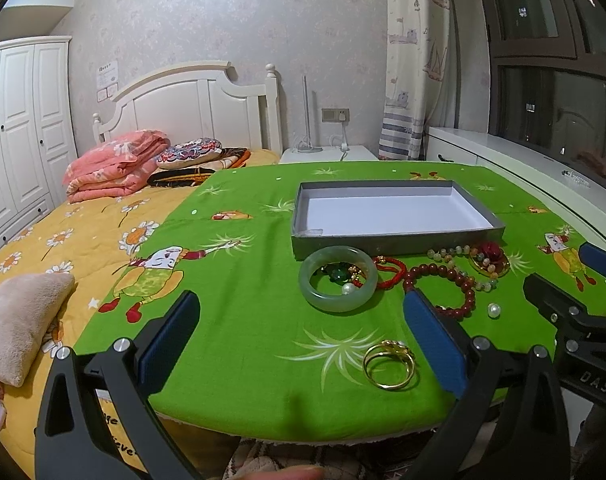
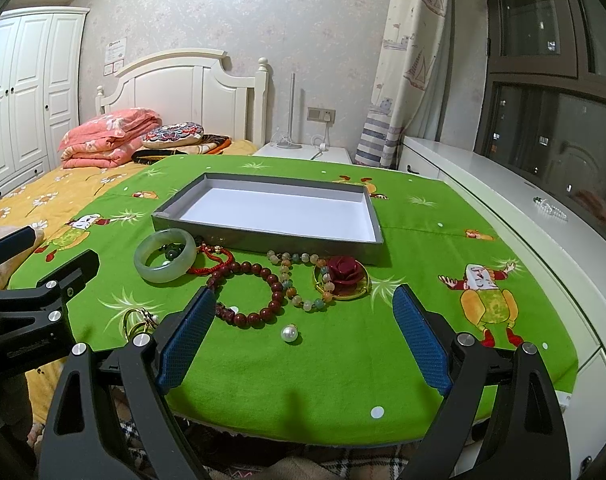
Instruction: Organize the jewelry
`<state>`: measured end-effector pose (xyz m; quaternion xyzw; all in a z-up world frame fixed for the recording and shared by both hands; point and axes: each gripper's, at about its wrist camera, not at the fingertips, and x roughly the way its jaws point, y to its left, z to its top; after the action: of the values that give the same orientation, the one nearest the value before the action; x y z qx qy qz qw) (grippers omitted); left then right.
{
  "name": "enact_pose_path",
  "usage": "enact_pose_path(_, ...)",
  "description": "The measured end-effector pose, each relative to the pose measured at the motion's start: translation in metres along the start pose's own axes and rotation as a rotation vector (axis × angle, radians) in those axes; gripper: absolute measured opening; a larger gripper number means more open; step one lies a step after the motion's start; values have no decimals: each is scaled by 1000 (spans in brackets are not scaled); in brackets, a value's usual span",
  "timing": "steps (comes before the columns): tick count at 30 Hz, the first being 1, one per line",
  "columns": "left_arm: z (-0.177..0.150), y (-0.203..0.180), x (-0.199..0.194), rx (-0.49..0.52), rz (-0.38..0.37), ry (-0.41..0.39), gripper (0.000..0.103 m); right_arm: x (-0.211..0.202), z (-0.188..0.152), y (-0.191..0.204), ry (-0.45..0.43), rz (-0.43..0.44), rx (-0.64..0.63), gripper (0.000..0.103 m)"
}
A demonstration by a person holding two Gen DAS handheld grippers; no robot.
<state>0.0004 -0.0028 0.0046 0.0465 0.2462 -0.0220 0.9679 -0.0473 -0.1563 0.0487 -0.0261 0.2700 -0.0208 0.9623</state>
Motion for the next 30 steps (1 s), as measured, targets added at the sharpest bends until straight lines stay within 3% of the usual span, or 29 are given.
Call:
enact_pose_path(19, 2, 9, -13, -64, -34, -40, 99, 1, -4, 5, 3, 2, -4, 85)
enact_pose_path(30, -5, 17, -4, -107, -43, 16, 99, 9, -7, -6, 24, 15, 27, 85)
